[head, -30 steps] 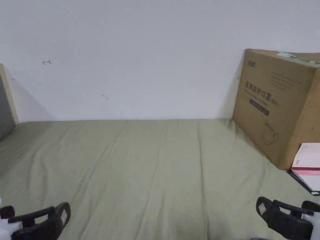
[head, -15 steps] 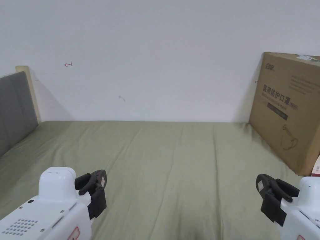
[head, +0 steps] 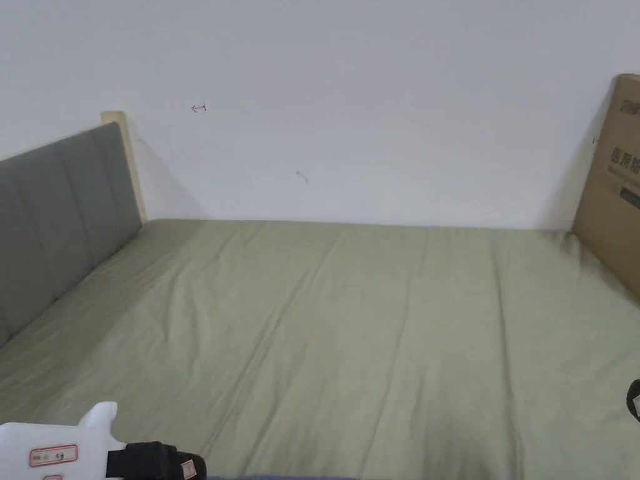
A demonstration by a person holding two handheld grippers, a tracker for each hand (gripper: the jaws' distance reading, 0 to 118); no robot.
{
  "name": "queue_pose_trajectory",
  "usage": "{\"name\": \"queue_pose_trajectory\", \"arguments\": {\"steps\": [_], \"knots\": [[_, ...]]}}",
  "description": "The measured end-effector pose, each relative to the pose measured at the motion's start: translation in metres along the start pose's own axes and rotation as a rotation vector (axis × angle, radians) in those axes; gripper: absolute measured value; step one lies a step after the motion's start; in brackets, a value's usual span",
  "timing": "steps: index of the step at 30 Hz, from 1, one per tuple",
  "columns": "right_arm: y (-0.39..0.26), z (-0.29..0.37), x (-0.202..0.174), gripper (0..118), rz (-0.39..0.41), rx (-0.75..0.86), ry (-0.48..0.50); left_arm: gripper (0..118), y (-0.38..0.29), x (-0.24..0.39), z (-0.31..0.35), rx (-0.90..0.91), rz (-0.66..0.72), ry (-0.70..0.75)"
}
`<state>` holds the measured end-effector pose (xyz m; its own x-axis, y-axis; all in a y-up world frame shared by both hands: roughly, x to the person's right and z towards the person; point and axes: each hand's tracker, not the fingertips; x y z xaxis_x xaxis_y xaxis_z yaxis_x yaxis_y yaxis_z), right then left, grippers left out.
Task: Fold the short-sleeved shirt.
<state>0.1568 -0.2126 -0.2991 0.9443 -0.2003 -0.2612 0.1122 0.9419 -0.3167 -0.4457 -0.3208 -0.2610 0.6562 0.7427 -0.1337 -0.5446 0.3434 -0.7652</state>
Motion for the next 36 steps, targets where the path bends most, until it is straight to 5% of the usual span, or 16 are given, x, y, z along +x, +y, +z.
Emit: {"name": "queue_pose_trajectory", "arguments": {"steps": [2, 3, 4, 12, 16, 18, 19, 20, 22, 23, 31, 33, 36], "knots": [[-0.002, -0.003, -0.001, 0, 0.009, -0.023, -0.009, 90, 0.006, -0.023, -0.007, 0.008, 0.056, -0.014], [-0.002, -0.004, -0.002, 0, 0.008, -0.028, -0.011, 111, 0.001, -0.029, -0.006, 0.001, 0.056, -0.013], [-0.002, -0.004, -0.002, 0, 0.006, -0.031, -0.012, 118, 0.002, -0.037, -0.010, 0.001, 0.067, -0.017], [-0.003, -0.013, -0.002, 0, 0.023, -0.078, -0.007, 118, -0.007, -0.104, -0.066, -0.049, 0.236, -0.166], [-0.001, -0.019, 0.001, 0, 0.008, -0.086, -0.002, 118, -0.013, -0.119, -0.090, -0.061, 0.330, -0.471], [-0.001, -0.022, 0.002, 0, -0.006, -0.093, 0.004, 100, -0.011, -0.118, -0.099, -0.049, 0.273, -0.410], [0.000, -0.023, 0.002, 0, -0.005, -0.096, 0.006, 65, -0.016, -0.114, -0.098, -0.017, 0.257, -0.388], [-0.001, -0.022, 0.003, 0, -0.002, -0.098, 0.006, 8, -0.017, -0.118, -0.098, 0.020, 0.255, -0.325], [-0.001, -0.023, 0.003, 0, 0.005, -0.102, 0.002, 8, -0.024, -0.131, -0.107, -0.010, 0.248, 0.011], [-0.002, -0.023, 0.004, 0, 0.005, -0.104, 0.002, 8, -0.028, -0.127, -0.106, 0.042, 0.284, -0.184], [0.004, -0.013, 0.009, 0, -0.019, -0.113, 0.000, 8, -0.008, -0.035, -0.066, 0.052, -0.094, 0.146], [0.008, -0.006, 0.008, 0, -0.027, -0.093, 0.006, 8, -0.008, -0.004, -0.042, 0.139, -0.278, 0.371], [0.010, 0.001, 0.008, 0, -0.029, -0.086, 0.007, 8, -0.007, 0.021, -0.017, 0.201, -0.347, 0.646]]}}
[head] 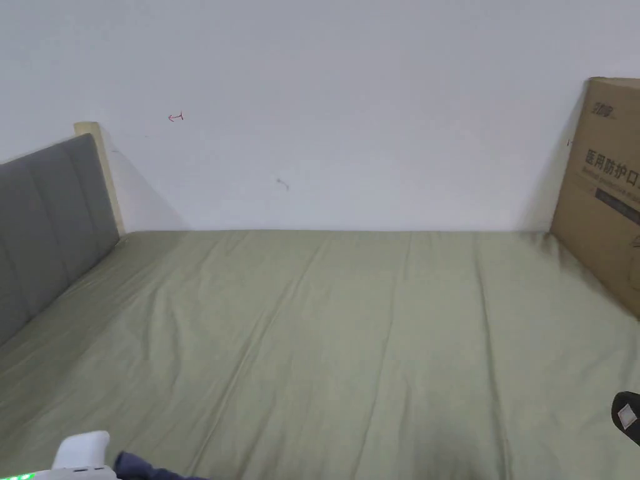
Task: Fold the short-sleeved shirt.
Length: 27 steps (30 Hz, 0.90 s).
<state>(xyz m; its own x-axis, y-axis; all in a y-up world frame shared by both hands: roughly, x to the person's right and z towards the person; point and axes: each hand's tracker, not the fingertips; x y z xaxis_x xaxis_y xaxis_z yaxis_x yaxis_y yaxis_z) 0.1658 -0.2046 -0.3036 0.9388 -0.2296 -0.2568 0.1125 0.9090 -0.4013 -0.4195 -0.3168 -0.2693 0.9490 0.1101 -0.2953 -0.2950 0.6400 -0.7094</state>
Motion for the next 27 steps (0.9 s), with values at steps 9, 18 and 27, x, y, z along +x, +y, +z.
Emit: {"name": "queue_pose_trajectory", "arguments": {"steps": [9, 18, 27], "knots": [[-0.004, 0.004, -0.003, 0, -0.012, -0.002, 0.011, 9, 0.009, 0.085, 0.014, -0.115, 0.091, -0.419], [-0.007, 0.004, -0.008, 0, 0.018, -0.022, 0.043, 35, -0.010, 0.220, -0.073, -0.296, -0.061, -0.462], [-0.021, -0.002, 0.002, 0, -0.011, -0.058, 0.041, 116, -0.018, 0.206, -0.052, -0.232, 0.073, -0.745]]}}
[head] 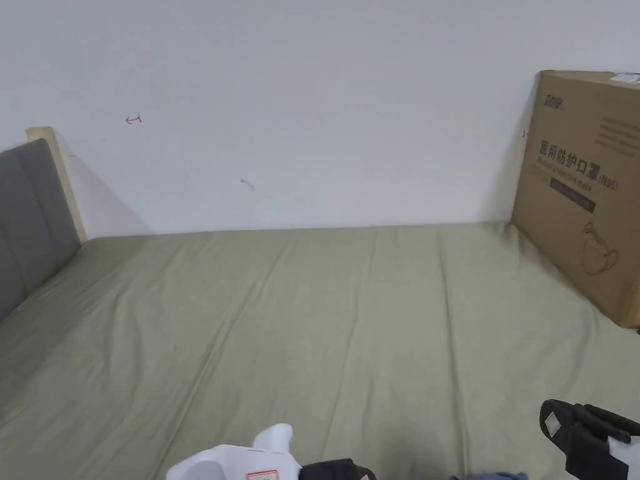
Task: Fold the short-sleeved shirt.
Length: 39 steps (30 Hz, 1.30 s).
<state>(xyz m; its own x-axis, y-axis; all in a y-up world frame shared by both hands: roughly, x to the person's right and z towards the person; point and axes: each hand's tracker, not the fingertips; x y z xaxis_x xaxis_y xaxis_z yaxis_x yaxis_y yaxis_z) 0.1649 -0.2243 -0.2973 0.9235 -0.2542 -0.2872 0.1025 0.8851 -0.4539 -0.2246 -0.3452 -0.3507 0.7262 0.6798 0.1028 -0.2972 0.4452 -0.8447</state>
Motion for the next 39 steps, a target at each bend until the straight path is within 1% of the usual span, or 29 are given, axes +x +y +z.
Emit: {"name": "queue_pose_trajectory", "arguments": {"steps": [1, 2, 3, 4, 5, 6, 8, 11, 14, 16, 18, 19, 20, 22, 24, 26, 28, 29, 30, 32, 33, 34, 35, 36, 37, 38, 39], "knots": [[0.000, 0.000, 0.000, 0, 0.003, 0.000, 0.000, 113, 0.000, 0.001, 0.011, 0.025, -0.031, -0.009], [-0.001, -0.002, 0.000, 0, 0.005, -0.001, 0.000, 100, -0.001, 0.003, 0.023, 0.047, -0.068, -0.004], [-0.001, -0.003, 0.001, 0, 0.003, -0.004, 0.002, 76, -0.003, 0.007, 0.032, 0.075, -0.105, 0.056], [-0.001, -0.004, 0.002, 0, -0.003, -0.008, 0.006, 41, -0.004, 0.010, 0.040, 0.093, -0.148, 0.121], [-0.002, -0.005, 0.003, 0, -0.010, -0.010, 0.009, 3, -0.006, 0.014, 0.041, 0.099, -0.203, 0.202], [-0.002, -0.005, 0.003, 0, -0.013, -0.010, 0.011, 3, -0.009, 0.017, 0.041, 0.091, -0.258, 0.283], [-0.003, -0.006, 0.004, 0, -0.017, -0.008, 0.011, 3, -0.015, 0.020, 0.035, 0.046, -0.281, 0.278], [-0.003, -0.008, 0.005, 0, -0.036, -0.011, 0.018, 3, -0.014, 0.017, 0.000, -0.048, -0.236, 0.283], [-0.003, -0.007, 0.005, 0, -0.041, -0.016, 0.020, 3, -0.023, 0.011, -0.039, -0.134, -0.206, 0.232], [-0.004, -0.007, 0.005, 0, -0.033, -0.022, 0.020, 3, -0.034, 0.009, -0.067, -0.201, -0.203, 0.223], [-0.005, -0.007, 0.005, 0, -0.022, -0.028, 0.014, 2, -0.041, 0.002, -0.092, -0.279, -0.162, 0.131], [-0.006, -0.007, 0.005, 0, -0.020, -0.031, 0.011, 2, -0.040, -0.002, -0.095, -0.268, -0.112, 0.094], [-0.006, -0.007, 0.006, 0, -0.021, -0.034, 0.011, 2, -0.041, -0.005, -0.096, -0.245, -0.073, 0.111], [-0.007, -0.007, 0.006, 0, -0.024, -0.039, 0.016, 2, -0.037, -0.008, -0.084, -0.226, -0.025, 0.081], [-0.006, -0.005, 0.007, 0, -0.018, -0.042, 0.021, 3, -0.037, -0.004, -0.063, -0.183, -0.075, 0.060], [-0.006, -0.005, 0.007, 0, -0.006, -0.044, 0.020, 3, -0.036, -0.003, -0.031, -0.117, -0.110, 0.074], [-0.005, -0.005, 0.008, 0, -0.002, -0.044, 0.020, 3, -0.029, -0.013, 0.008, -0.026, -0.057, 0.023], [-0.004, -0.005, 0.007, 0, -0.004, -0.042, 0.023, 3, -0.025, -0.023, 0.028, 0.020, -0.010, -0.003], [-0.003, -0.005, 0.007, 0, -0.007, -0.040, 0.025, 3, -0.020, -0.036, 0.047, 0.049, 0.047, -0.017], [-0.002, -0.005, 0.007, 0, -0.012, -0.039, 0.031, 4, -0.008, -0.066, 0.074, 0.077, 0.119, -0.048], [-0.001, -0.006, 0.007, 0, -0.014, -0.040, 0.035, 13, -0.005, -0.081, 0.085, 0.080, 0.139, -0.050], [-0.001, -0.006, 0.007, 0, -0.014, -0.042, 0.038, 30, -0.003, -0.092, 0.093, 0.075, 0.146, -0.032], [-0.001, -0.007, 0.006, 0, -0.011, -0.046, 0.039, 75, -0.001, -0.103, 0.100, 0.067, 0.156, -0.013], [-0.001, -0.008, 0.005, 0, -0.004, -0.050, 0.035, 103, 0.001, -0.114, 0.104, 0.058, 0.160, -0.001], [-0.001, -0.009, 0.005, 0, 0.002, -0.053, 0.032, 118, 0.000, -0.113, 0.102, 0.047, 0.156, 0.024], [-0.001, -0.009, 0.004, 0, 0.008, -0.057, 0.028, 117, -0.001, -0.119, 0.104, 0.061, 0.154, 0.023], [0.000, -0.009, 0.004, 0, 0.014, -0.057, 0.022, 118, 0.001, -0.124, 0.109, 0.115, 0.161, 0.012]]}}
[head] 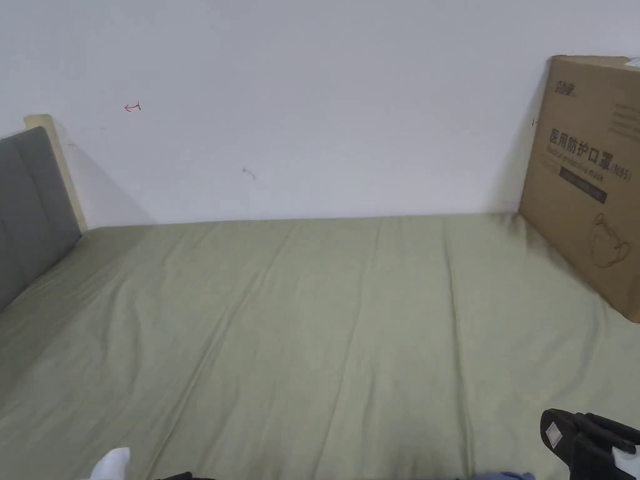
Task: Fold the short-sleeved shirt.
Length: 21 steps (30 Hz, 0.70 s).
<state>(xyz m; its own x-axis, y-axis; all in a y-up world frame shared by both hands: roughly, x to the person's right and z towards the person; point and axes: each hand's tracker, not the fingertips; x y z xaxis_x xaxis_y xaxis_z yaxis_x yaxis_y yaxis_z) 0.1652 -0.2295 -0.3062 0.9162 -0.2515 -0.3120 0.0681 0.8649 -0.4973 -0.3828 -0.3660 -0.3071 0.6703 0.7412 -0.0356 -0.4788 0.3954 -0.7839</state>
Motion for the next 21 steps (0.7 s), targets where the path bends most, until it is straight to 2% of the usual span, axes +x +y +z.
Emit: {"name": "queue_pose_trajectory", "arguments": {"steps": [3, 6, 8, 12, 17, 18, 19, 20, 21], "knots": [[0.001, 0.000, 0.000, 0, 0.010, 0.000, -0.013, 118, -0.007, -0.043, -0.013, -0.069, 0.133, -0.031], [0.001, -0.002, 0.005, 0, 0.001, -0.013, -0.025, 118, -0.016, -0.071, -0.045, -0.145, 0.306, -0.244], [0.001, -0.004, 0.007, 0, -0.009, -0.021, -0.032, 118, -0.019, -0.072, -0.056, -0.113, 0.292, -0.399], [0.000, -0.007, 0.008, 0, -0.020, -0.036, -0.041, 118, -0.017, -0.081, -0.089, -0.161, 0.315, -0.510], [-0.004, -0.014, 0.004, 0, -0.005, -0.066, -0.036, 118, -0.032, -0.048, -0.096, -0.192, 0.179, -0.475], [-0.005, -0.015, 0.004, 0, -0.001, -0.070, -0.036, 115, -0.035, -0.045, -0.093, -0.187, 0.148, -0.455], [-0.006, -0.016, 0.003, 0, 0.001, -0.074, -0.035, 103, -0.039, -0.047, -0.089, -0.157, 0.123, -0.396], [-0.007, -0.017, 0.002, 0, 0.000, -0.077, -0.033, 59, -0.043, -0.049, -0.086, -0.134, 0.111, -0.332], [-0.008, -0.018, 0.002, 0, -0.003, -0.080, -0.028, 10, -0.035, -0.074, -0.089, -0.135, 0.102, -0.133]]}}
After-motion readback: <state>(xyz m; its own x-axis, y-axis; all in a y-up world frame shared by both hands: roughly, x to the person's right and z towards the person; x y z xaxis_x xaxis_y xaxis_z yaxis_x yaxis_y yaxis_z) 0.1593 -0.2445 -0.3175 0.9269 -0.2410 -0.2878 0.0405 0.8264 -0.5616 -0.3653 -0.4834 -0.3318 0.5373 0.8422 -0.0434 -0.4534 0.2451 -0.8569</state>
